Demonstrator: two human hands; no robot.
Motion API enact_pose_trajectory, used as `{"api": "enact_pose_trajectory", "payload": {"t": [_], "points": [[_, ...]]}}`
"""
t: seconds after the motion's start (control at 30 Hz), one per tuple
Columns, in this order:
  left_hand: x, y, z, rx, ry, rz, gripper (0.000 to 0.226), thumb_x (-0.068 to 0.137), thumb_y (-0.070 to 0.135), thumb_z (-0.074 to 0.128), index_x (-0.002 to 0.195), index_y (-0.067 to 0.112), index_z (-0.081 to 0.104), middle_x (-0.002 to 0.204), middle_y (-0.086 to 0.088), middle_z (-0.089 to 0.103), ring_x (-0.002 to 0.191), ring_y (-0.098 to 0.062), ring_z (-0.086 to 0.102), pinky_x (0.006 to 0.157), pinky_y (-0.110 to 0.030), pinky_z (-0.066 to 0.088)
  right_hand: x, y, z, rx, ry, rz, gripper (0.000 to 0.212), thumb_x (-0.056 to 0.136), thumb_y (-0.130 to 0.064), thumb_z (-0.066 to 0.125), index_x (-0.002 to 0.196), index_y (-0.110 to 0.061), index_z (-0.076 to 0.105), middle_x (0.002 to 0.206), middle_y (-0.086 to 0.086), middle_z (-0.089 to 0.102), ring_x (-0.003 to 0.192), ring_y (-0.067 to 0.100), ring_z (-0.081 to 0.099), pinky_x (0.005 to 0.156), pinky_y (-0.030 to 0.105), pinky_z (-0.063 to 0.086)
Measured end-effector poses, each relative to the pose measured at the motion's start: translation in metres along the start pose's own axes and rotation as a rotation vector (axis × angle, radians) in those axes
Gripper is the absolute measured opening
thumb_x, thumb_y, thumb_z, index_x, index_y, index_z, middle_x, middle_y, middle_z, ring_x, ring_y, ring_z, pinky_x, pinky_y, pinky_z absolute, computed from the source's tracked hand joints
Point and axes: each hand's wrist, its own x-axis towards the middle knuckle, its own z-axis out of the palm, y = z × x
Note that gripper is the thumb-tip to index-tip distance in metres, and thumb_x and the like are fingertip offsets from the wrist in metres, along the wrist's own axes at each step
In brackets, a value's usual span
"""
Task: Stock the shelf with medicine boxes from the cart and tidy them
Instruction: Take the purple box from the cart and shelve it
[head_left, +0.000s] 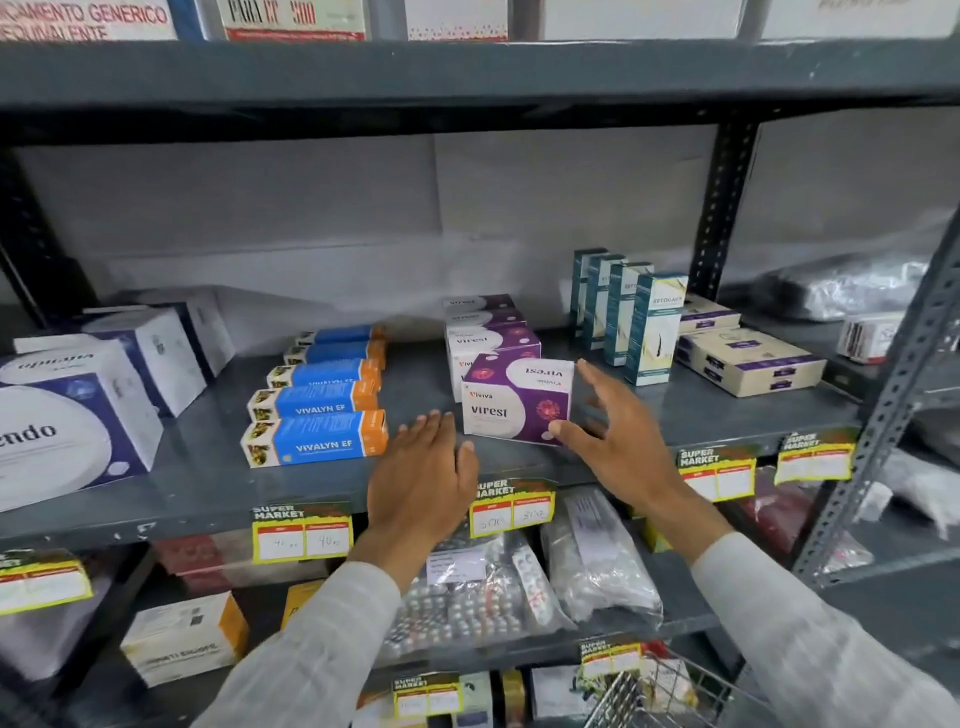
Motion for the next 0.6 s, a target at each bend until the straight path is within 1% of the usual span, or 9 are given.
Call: {"api": "enact_pose_trajectory", "payload": {"t": [0.1,0.17,0.23,0.27,0.37,0.47,0.5,0.53,0.6], "points": [[-0.013,0.005,-0.001,-0.238,0.258,0.032,0.048,0.105,0.026,0.043,0.147,0.006,0.054,0.147,-0.016,0.061,0.138,-0.029,0.056,0.117,-0.038,0.039,-0.036,0.010,-0.009,0.010,0.165,-0.120,0.061,0.093,-0.028,0.076,0.149,-0.029,0.050,0.140,-0.012,0.053,0.129,0.000,0.055,0.101,0.016,0.051],[-0.027,0.012,0.006,-0.373,0.455,0.079,0.045,0.100,0.015,0.051,0.143,0.003,0.058,0.146,-0.012,0.060,0.141,-0.023,0.052,0.120,-0.032,0.038,-0.063,0.019,-0.017,-0.080,0.288,-0.247,0.046,0.094,-0.019,0.073,0.138,-0.020,0.061,0.128,-0.011,0.059,0.122,-0.004,0.058,0.097,0.011,0.050],[-0.046,0.022,0.023,-0.428,0.520,0.165,0.046,0.097,0.010,0.054,0.142,0.003,0.058,0.149,-0.005,0.053,0.148,-0.014,0.042,0.124,-0.026,0.031,-0.092,0.035,-0.025,-0.150,0.350,-0.306,0.035,0.093,-0.015,0.070,0.128,-0.013,0.067,0.117,-0.012,0.062,0.114,-0.007,0.058,0.094,0.007,0.046],[-0.058,0.028,0.034,-0.448,0.514,0.208,0.046,0.096,0.008,0.055,0.142,0.003,0.059,0.150,-0.005,0.053,0.150,-0.014,0.041,0.125,-0.030,0.030,-0.105,0.043,-0.026,-0.154,0.355,-0.292,0.032,0.093,-0.014,0.070,0.124,-0.012,0.069,0.114,-0.012,0.063,0.111,-0.005,0.060,0.093,0.009,0.046],[-0.097,0.058,0.080,-0.499,0.393,0.317,0.050,0.091,0.006,0.059,0.141,0.010,0.060,0.150,-0.005,0.057,0.149,-0.020,0.044,0.125,-0.047,0.031,-0.150,0.084,-0.033,-0.188,0.310,-0.185,0.027,0.091,-0.011,0.071,0.118,-0.010,0.072,0.109,-0.007,0.068,0.105,0.001,0.064,0.091,0.013,0.047],[-0.146,0.093,0.134,-0.493,0.201,0.418,0.056,0.088,0.004,0.061,0.143,0.012,0.058,0.156,-0.005,0.052,0.151,-0.027,0.042,0.125,-0.053,0.029,-0.201,0.136,-0.036,-0.253,0.230,-0.043,0.023,0.096,-0.018,0.063,0.114,-0.010,0.074,0.102,0.003,0.072,0.093,0.003,0.063,0.087,0.011,0.047],[-0.163,0.103,0.151,-0.489,0.125,0.435,0.057,0.088,0.004,0.063,0.144,0.012,0.057,0.158,-0.004,0.050,0.151,-0.028,0.042,0.125,-0.053,0.029,-0.219,0.155,-0.038,-0.255,0.196,0.032,0.026,0.095,-0.022,0.060,0.114,-0.011,0.074,0.101,0.005,0.073,0.091,0.007,0.065,0.085,0.015,0.051],[-0.179,0.112,0.168,-0.493,0.043,0.435,0.057,0.088,0.004,0.064,0.144,0.010,0.058,0.158,-0.005,0.051,0.151,-0.027,0.043,0.124,-0.052,0.031,-0.237,0.174,-0.039,-0.257,0.167,0.120,0.027,0.095,-0.024,0.060,0.114,-0.012,0.074,0.100,0.008,0.074,0.089,0.014,0.070,0.082,0.025,0.057],[-0.208,0.126,0.201,-0.490,-0.130,0.425,0.054,0.086,0.005,0.070,0.140,0.008,0.063,0.152,-0.008,0.058,0.145,-0.027,0.051,0.121,-0.048,0.037,-0.275,0.218,-0.040,-0.267,0.121,0.340,0.022,0.093,-0.019,0.067,0.113,-0.014,0.074,0.102,0.007,0.075,0.087,0.025,0.074,0.075,0.040,0.062]]}}
